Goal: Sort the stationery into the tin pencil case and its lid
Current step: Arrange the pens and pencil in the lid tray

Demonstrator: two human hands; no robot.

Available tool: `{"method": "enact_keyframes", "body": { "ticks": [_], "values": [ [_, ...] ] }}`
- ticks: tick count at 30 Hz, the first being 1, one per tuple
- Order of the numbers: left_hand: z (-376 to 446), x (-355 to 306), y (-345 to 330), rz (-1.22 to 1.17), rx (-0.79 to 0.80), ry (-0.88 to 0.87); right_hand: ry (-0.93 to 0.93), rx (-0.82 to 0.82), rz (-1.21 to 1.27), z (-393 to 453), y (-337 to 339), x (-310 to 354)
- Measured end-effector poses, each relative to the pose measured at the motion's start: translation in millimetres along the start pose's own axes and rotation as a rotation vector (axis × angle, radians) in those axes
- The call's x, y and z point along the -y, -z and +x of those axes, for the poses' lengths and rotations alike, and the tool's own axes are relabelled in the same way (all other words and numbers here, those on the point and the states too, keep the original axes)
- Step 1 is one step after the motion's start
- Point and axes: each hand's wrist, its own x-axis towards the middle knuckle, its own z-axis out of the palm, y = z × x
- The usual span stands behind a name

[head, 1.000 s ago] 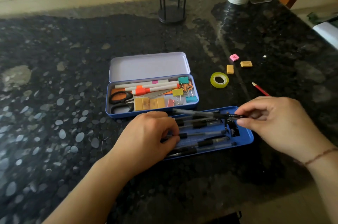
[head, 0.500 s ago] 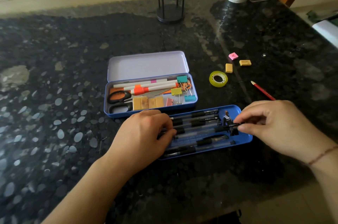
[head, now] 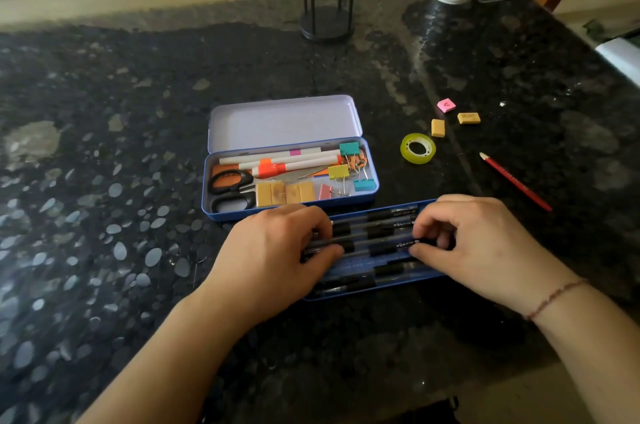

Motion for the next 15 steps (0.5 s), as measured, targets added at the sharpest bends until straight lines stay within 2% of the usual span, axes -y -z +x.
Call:
{"method": "enact_keyframes", "body": {
  "ticks": [4, 8, 15],
  "values": [
    [0, -1, 3, 0.059, 0.085, -0.066, -0.05, 0.006, 0.011, -1, 1, 1],
    [0, -1, 2, 0.069, 0.059, -0.053, -0.103, 0.025, -0.028, -5, 13, -6],
    [-1, -3, 1, 0.04, 0.029, -0.069, -0.136, 0.158, -0.173, -9, 16, -2]
  ]
}}
